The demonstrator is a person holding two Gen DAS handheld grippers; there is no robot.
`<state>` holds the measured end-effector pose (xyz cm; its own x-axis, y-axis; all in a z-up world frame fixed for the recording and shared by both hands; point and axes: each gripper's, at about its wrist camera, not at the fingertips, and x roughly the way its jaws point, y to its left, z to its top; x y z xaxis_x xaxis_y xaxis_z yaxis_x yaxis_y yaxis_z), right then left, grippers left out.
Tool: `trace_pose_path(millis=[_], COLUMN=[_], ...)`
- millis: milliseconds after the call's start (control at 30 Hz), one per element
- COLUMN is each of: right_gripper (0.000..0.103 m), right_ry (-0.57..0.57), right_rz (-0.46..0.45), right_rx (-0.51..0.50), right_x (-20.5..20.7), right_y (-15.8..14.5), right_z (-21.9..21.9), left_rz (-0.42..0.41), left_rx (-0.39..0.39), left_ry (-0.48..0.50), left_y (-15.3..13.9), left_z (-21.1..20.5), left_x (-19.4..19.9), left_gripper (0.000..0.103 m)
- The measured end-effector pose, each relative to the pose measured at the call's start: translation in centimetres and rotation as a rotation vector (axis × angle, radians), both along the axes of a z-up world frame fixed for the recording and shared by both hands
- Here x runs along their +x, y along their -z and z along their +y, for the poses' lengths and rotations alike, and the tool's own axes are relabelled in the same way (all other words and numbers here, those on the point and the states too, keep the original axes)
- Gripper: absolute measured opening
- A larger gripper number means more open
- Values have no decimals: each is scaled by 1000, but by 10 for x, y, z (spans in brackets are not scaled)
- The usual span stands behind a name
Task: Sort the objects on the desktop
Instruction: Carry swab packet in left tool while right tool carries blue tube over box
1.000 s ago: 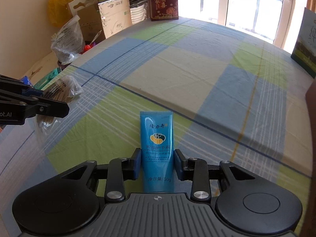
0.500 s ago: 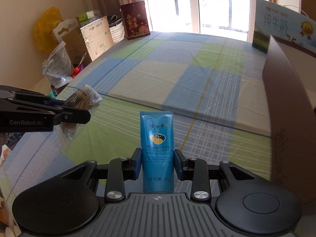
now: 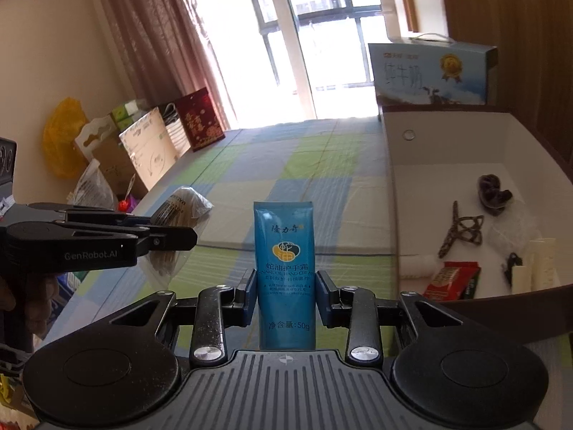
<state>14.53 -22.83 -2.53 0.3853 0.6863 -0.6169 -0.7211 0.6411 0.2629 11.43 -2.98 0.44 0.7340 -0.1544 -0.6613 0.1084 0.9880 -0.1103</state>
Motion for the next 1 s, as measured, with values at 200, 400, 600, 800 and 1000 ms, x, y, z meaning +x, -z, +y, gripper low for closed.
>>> trace_pose_path(millis=[200, 400, 600, 800, 1000], right_gripper=[31, 31, 31, 31, 31], right_ry=[97, 172, 200, 194, 170], right_rz=[-15, -16, -19, -22, -30], right_rx=[33, 55, 62, 59, 41], right_x=[16, 41, 74, 109, 142], right_y=[-17, -26, -31, -32, -29], right_z=[-46, -84, -106, -115, -115], left_rz=[-21, -38, -46, -54, -43], left_rx=[-10, -18, -29, -24, -4], left_ry=[77, 139, 170, 179, 168], left_y=[-6, -11, -14, -17, -14], left_z=[-44, -86, -120, -142, -152], left_x=[16, 37, 67, 98, 129], left_gripper=[19, 19, 19, 19, 19])
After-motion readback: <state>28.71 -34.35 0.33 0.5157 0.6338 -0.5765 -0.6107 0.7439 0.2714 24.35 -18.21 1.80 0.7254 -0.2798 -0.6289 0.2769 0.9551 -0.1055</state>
